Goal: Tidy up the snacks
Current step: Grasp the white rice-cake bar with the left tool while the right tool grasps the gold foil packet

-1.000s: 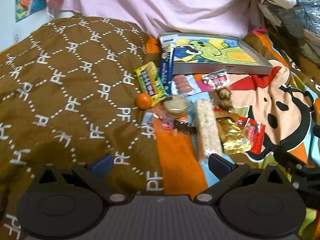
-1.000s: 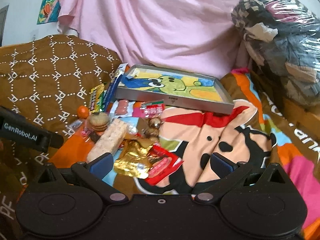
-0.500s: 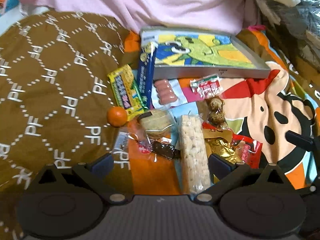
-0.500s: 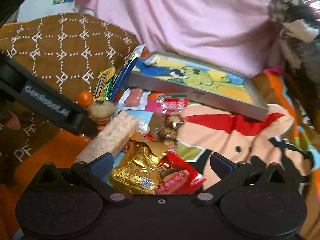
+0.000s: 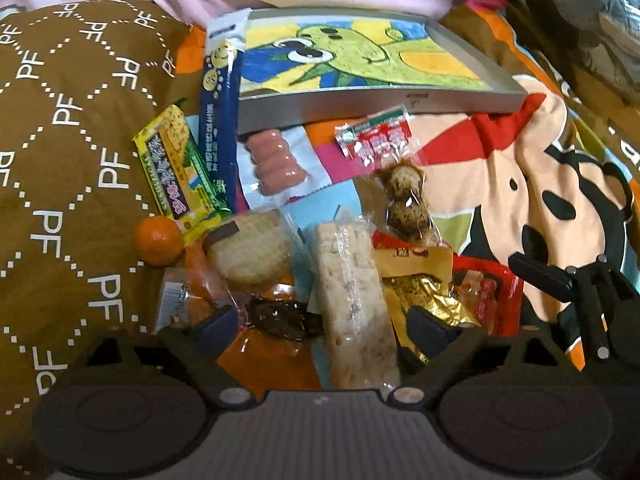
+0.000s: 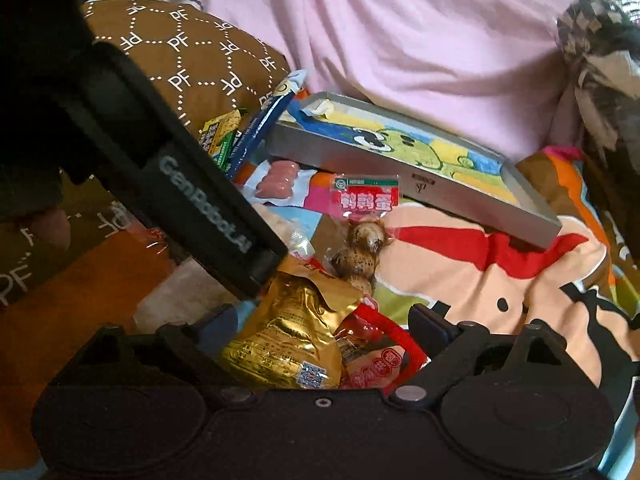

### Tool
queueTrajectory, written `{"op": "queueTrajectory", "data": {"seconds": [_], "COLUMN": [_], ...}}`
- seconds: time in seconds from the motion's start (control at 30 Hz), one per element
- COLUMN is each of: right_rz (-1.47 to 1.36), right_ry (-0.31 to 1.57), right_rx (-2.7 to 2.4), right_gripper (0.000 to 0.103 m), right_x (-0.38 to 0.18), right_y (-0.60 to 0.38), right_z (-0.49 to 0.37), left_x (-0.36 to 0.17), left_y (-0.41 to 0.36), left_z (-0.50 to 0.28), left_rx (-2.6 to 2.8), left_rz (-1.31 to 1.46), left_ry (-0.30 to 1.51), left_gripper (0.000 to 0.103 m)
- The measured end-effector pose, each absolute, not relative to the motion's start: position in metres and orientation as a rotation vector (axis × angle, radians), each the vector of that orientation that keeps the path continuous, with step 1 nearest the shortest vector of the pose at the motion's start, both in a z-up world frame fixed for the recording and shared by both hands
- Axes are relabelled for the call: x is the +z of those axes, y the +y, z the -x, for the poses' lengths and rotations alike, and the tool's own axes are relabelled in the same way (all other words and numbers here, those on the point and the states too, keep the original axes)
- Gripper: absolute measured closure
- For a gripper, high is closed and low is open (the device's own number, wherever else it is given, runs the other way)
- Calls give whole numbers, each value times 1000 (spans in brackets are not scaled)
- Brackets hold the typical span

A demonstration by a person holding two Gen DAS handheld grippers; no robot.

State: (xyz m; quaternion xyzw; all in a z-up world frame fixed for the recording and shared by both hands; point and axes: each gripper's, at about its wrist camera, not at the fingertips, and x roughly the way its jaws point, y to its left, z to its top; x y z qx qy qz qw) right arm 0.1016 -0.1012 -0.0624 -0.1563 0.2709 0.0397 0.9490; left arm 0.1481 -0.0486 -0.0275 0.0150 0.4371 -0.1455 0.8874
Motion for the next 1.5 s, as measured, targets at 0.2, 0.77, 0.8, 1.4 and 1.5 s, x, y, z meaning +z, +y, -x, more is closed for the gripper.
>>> {"op": "queueTrajectory", "data": {"seconds": [0.2, 0.77, 0.8, 1.4, 1.5], "right_rz": [290, 231, 221, 258, 220], "right_ry": [587, 672, 673, 750, 758], "right_rx": [91, 93, 96, 100, 104], "right_gripper": [24, 28, 28, 50, 56], "right_x": [-66, -76, -77, -72, -68], "right_y": [-103, -109, -110, -106, -111], "right_z": [-104, -118, -119, -110, -108], "left_x": [-29, -38, -38, -33, -33], "left_y": [-50, -59, -57, -27, -26], "left_z": [-149, -164, -165, -140, -135], "left_rx": [-311, -314, -314, -291, -286], "left_rz": [-21, 26, 37, 149, 159], "left_ry": [933, 1047, 1051, 1105, 1116], "left_gripper": [30, 65, 65, 67, 67]}}
